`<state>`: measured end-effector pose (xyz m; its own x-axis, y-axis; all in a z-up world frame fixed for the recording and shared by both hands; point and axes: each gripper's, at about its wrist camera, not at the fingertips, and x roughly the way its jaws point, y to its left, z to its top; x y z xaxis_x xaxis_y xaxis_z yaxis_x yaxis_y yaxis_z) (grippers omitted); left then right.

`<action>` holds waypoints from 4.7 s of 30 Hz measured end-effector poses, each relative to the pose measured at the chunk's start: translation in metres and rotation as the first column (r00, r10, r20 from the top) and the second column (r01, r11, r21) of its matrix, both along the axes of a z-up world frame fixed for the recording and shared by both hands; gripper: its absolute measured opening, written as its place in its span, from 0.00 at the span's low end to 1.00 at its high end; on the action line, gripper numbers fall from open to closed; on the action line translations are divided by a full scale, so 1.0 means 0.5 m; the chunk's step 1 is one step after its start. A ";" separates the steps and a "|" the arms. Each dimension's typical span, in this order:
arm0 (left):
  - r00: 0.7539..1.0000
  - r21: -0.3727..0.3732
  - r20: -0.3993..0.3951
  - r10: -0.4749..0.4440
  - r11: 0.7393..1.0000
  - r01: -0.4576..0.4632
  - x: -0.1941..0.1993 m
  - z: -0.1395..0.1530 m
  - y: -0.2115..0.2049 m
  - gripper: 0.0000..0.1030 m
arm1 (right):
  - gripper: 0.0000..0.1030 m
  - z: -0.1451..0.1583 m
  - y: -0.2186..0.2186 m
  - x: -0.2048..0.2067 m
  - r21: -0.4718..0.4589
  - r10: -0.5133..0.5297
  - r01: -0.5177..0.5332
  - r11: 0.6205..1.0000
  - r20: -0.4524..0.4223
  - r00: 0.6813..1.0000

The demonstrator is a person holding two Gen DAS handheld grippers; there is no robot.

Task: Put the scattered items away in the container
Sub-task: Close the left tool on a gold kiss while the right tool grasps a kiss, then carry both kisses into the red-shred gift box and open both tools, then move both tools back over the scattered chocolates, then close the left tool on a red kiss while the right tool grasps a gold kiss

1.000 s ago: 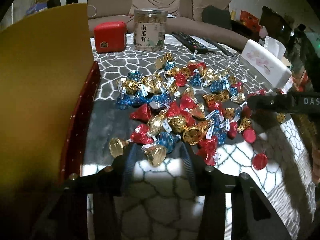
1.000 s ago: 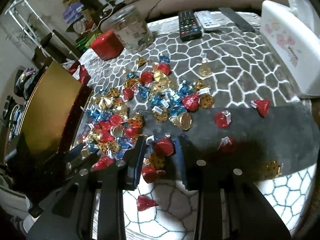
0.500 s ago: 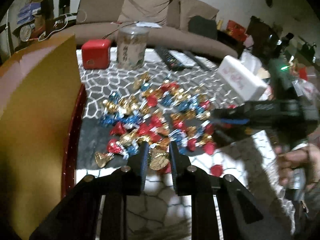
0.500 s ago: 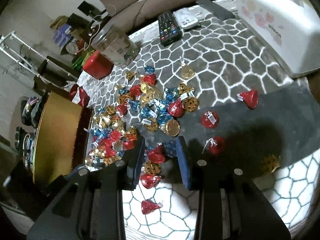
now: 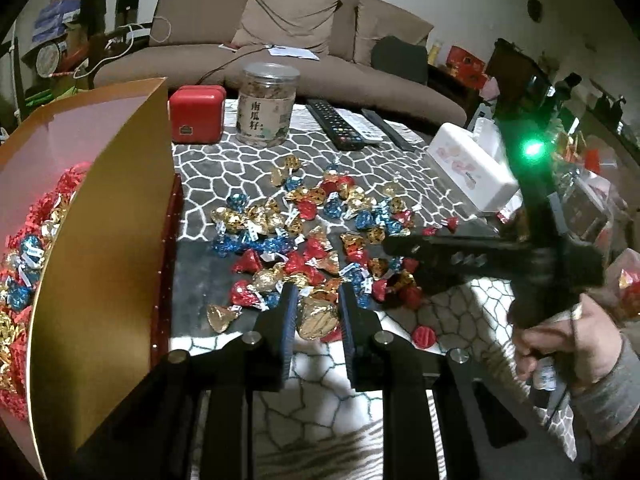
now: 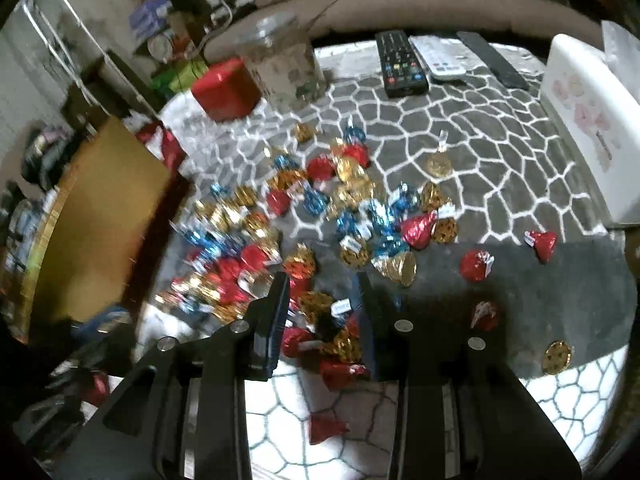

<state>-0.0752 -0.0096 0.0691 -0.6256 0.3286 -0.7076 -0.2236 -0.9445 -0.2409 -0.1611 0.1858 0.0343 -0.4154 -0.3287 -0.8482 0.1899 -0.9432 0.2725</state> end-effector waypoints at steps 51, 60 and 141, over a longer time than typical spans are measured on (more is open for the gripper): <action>0.945 0.326 0.127 0.302 0.887 -0.327 -0.017 0.093 -0.406 0.36 | 0.17 0.208 -0.422 -0.003 -0.114 0.256 -0.270 0.956 -0.122 0.959; 0.974 0.274 -0.088 0.208 0.945 -0.177 0.011 0.183 -0.291 0.47 | 0.23 0.293 -0.231 0.086 -0.042 0.162 -0.178 0.983 -0.249 0.955; 0.997 -0.100 -0.003 -0.081 0.992 0.080 -0.073 -0.109 0.062 0.34 | 0.23 0.055 0.099 0.010 -0.145 -0.079 0.073 0.987 -0.033 0.996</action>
<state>-0.1118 0.0214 0.0147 -0.6047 0.3059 -0.7353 -0.3012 -0.9426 -0.1443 -0.1563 0.2355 0.0619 -0.4750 -0.4125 -0.7773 0.1323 -0.9068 0.4004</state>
